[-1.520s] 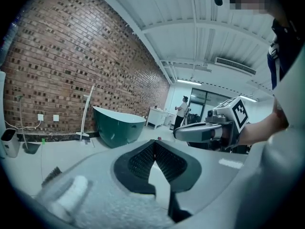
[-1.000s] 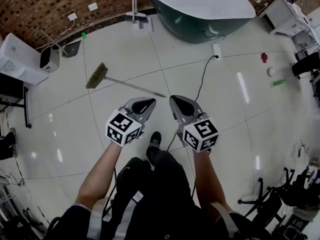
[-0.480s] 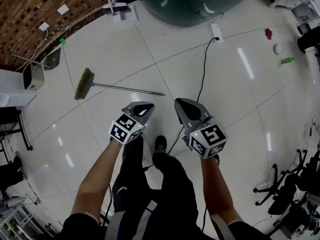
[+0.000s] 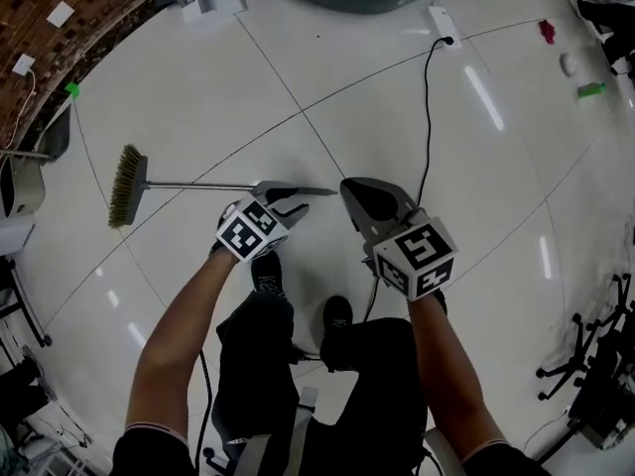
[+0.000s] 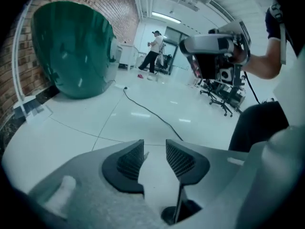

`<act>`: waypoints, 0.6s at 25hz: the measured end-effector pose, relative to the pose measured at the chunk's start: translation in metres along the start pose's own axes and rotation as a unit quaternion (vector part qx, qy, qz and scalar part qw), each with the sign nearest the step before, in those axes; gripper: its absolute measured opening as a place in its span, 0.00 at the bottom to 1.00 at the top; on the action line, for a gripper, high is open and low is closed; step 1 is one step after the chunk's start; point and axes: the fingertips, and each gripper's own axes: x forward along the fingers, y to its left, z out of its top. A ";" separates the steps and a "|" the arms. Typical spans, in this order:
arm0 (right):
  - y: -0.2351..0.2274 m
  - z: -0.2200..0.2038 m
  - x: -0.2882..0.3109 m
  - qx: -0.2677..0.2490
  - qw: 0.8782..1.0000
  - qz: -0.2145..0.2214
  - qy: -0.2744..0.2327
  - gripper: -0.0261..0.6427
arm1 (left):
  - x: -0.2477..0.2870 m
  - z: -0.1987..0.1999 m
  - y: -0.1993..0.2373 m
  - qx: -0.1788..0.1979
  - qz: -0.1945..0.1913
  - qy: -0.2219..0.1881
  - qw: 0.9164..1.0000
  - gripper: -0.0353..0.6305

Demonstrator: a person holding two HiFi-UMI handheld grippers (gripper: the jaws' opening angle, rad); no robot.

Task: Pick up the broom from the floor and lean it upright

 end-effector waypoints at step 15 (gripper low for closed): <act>-0.047 -0.089 0.120 0.032 0.999 -0.023 0.012 0.04 | 0.142 -0.164 0.079 0.124 -0.055 0.147 0.980 0.35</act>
